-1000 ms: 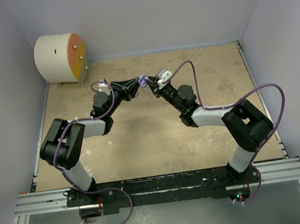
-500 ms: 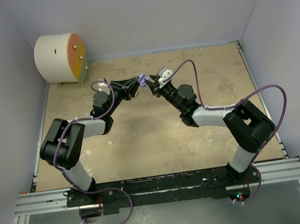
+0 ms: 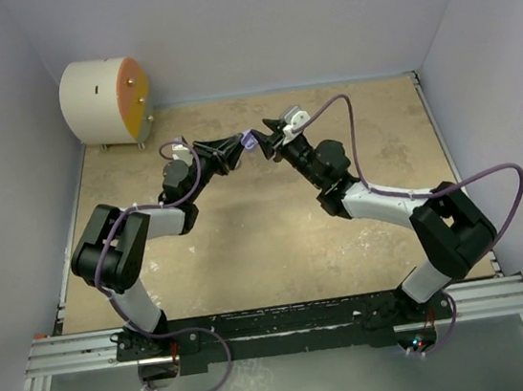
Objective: Insert the wireless bluetooth earbuds into the charging case
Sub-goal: Place the earbud in the charging case.
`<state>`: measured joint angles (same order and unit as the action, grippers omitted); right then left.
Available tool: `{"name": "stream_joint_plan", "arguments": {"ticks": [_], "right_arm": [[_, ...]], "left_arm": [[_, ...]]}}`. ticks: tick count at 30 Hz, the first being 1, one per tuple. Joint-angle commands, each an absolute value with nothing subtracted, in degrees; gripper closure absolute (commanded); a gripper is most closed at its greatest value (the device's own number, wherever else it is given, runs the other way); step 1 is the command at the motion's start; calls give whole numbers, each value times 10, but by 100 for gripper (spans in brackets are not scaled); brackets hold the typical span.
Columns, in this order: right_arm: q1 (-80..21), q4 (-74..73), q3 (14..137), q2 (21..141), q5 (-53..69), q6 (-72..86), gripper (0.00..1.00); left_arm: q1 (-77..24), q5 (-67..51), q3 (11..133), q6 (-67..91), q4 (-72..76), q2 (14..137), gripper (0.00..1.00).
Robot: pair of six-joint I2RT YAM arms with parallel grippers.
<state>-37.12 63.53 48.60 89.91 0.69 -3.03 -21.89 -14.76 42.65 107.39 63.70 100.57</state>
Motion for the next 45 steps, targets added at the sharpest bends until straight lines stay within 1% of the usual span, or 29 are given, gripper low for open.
{"name": "stream_joint_plan", "arguments": {"ticks": [1, 7, 11, 15, 20, 29, 45], "right_arm": [[-374, 581, 540, 879, -6, -8, 57], [-374, 462, 589, 890, -15, -3, 51], [-374, 419, 592, 895, -45, 5, 47], [-374, 373, 602, 904, -47, 10, 45], [-374, 385, 573, 880, -39, 20, 44], [-374, 349, 592, 890, -56, 29, 44], [-374, 318, 626, 909, -75, 35, 43]], "left_arm": [[-219, -147, 446, 1078, 679, 1007, 100], [-214, -145, 450, 1073, 672, 1006, 100], [-212, -144, 458, 1068, 665, 1007, 100], [-209, -146, 462, 1069, 664, 1011, 100], [-207, -147, 463, 1067, 663, 1011, 100], [-206, -147, 458, 1063, 661, 1010, 100], [-206, -140, 450, 1025, 615, 987, 100]]}}
